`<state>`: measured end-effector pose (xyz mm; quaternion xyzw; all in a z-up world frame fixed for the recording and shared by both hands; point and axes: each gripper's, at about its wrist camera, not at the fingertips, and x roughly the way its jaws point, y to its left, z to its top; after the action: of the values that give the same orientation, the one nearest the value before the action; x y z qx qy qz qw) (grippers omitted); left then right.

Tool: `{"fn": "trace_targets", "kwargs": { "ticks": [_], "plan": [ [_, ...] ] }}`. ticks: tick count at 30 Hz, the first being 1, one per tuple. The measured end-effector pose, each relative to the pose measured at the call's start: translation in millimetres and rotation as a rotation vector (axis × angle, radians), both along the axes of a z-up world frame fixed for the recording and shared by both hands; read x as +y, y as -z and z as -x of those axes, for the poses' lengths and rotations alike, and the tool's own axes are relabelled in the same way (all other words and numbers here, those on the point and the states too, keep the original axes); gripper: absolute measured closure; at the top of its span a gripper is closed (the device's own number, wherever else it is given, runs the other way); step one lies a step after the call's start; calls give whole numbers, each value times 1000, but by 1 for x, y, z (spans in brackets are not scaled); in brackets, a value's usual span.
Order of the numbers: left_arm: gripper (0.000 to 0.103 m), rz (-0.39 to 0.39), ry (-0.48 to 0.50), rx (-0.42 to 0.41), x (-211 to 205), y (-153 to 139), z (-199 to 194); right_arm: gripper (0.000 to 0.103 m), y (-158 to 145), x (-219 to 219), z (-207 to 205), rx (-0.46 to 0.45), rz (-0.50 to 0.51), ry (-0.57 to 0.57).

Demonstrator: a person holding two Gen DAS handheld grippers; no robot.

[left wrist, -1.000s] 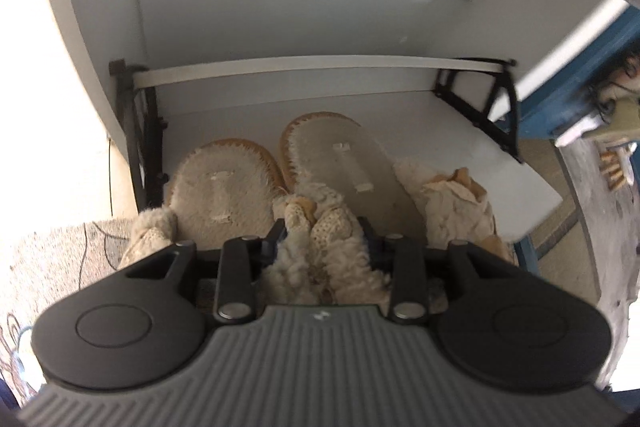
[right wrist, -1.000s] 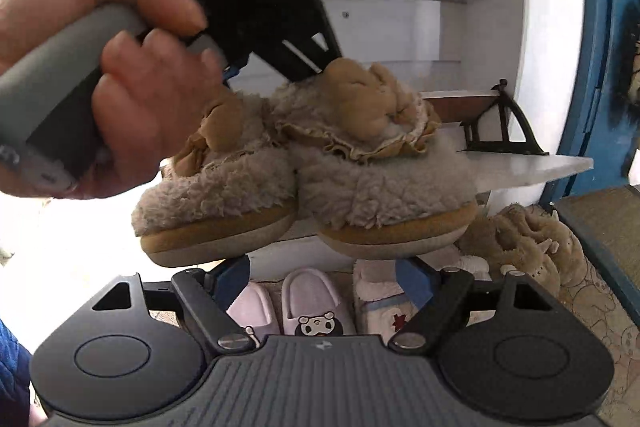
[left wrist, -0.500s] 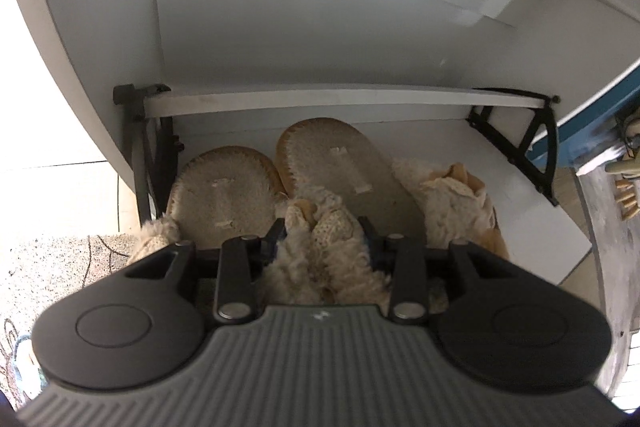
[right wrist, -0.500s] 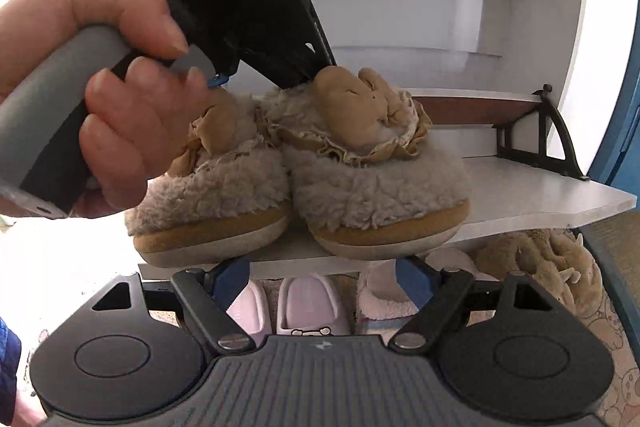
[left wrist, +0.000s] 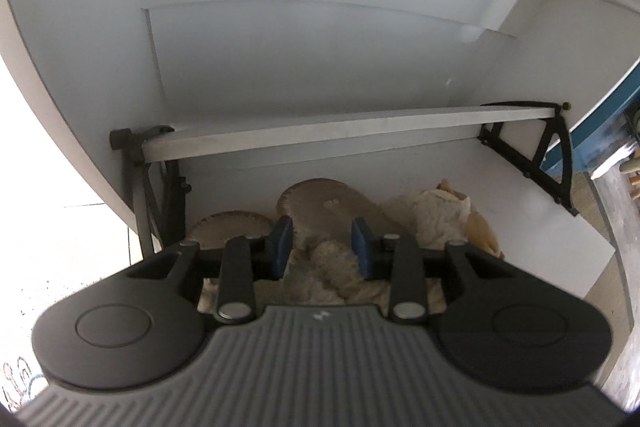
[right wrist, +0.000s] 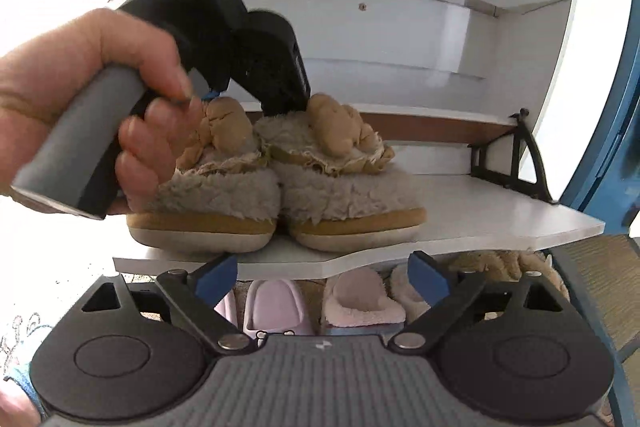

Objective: Organize scattered shoes
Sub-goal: 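Lower the fluffy grey slippers onto the shelf and open the left tool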

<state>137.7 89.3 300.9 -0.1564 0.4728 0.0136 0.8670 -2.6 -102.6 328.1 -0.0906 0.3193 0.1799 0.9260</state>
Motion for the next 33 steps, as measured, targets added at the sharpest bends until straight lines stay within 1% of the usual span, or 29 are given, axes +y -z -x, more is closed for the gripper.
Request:
{"fn": "trace_targets", "kwargs": {
  "ticks": [1, 3, 4, 5, 6, 7, 9, 12, 14, 20, 25, 26, 27, 28, 29, 31, 32, 33],
  "plan": [
    [71, -3, 1, -4, 0, 0, -1, 2, -8, -6, 3, -14, -36, -13],
    [70, -1, 6, -5, 2, 2, -1, 1, -15, -10, 4, -24, -73, -17],
    [70, -3, 9, -5, 2, 2, -1, 1, -23, -13, 4, -35, -128, -19],
    [70, -6, 12, -7, 1, 2, -1, 1, -24, -13, 2, -29, -139, -26],
    [70, -9, 14, -8, 1, 2, 0, 1, -24, -11, 1, -22, -141, -34],
    [70, -13, 17, -10, 1, 2, 0, 1, -20, -1, -4, 1, -95, -72],
    [70, -22, 20, -14, 0, 2, -1, 1, -13, 2, -10, 10, -80, -111],
    [68, -35, 24, -22, 0, 5, -1, 1, -12, -10, -24, 41, -144, -87],
    [67, -48, 27, -28, -1, 6, -2, 1, -9, -14, -33, 58, -161, -92],
    [66, -127, 27, -60, -8, 7, -3, 0, -3, -15, -55, 95, -155, -116],
    [65, -195, 24, -92, -16, 2, -4, 0, 5, -16, -62, 92, -166, -135],
    [63, -208, 27, -102, -18, 1, -4, 0, 6, -15, -63, 94, -170, -141],
    [59, -220, 28, -110, -19, -1, -3, 0, 7, -12, -64, 92, -167, -152],
    [56, -246, 30, -125, -22, -4, -2, 1, 7, -8, -64, 90, -164, -163],
    [51, -265, 34, -136, -24, -6, -1, 1, 8, -5, -65, 88, -160, -174],
    [45, -304, 40, -155, -26, -9, 0, 6, 9, -1, -67, 97, -165, -195],
    [37, -322, 41, -165, -26, -9, 0, 7, 10, 2, -69, 104, -173, -213],
    [34, -330, 45, -172, -25, -9, 0, 10, 11, 3, -70, 107, -178, -223]
  ]
}}
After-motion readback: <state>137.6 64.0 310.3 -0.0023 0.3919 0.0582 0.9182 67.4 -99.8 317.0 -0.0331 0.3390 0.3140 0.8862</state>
